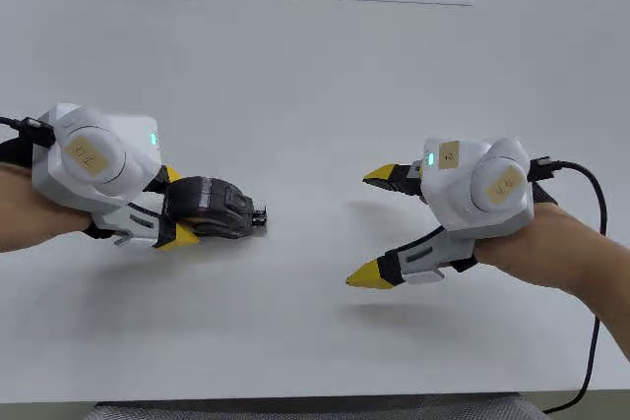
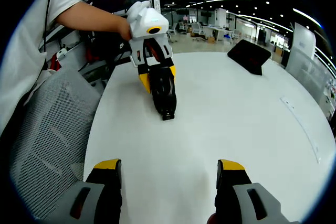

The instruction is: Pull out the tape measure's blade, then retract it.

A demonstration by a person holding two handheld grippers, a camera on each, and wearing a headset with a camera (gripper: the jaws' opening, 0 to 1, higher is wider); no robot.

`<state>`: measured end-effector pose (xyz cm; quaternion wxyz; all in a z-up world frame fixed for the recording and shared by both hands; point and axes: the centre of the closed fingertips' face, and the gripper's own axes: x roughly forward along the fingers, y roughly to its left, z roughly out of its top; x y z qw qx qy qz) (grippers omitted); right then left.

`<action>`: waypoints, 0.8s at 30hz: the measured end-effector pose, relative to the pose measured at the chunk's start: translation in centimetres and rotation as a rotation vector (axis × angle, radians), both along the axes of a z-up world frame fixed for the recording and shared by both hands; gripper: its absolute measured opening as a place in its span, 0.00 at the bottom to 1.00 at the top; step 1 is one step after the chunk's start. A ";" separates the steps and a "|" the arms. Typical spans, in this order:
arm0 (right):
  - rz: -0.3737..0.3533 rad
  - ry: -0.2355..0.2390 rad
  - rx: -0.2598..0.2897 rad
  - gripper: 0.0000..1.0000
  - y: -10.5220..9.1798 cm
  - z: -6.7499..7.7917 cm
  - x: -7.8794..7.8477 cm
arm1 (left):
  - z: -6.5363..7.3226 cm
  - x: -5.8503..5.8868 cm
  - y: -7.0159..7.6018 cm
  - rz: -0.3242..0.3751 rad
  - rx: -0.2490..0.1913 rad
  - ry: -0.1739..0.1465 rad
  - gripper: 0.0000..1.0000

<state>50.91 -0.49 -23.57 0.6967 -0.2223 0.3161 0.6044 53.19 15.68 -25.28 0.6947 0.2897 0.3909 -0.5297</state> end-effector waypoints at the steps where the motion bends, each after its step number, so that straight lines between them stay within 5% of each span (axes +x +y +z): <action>1: 0.000 -0.002 0.000 0.72 0.0 0.0 0.0 | 0.0 0.0 0.0 0.000 0.001 0.000 0.30; 24: 0.001 -0.032 0.034 0.65 1.1 0.0 0.5 | -0.4 0.1 0.2 0.010 0.029 -0.024 0.28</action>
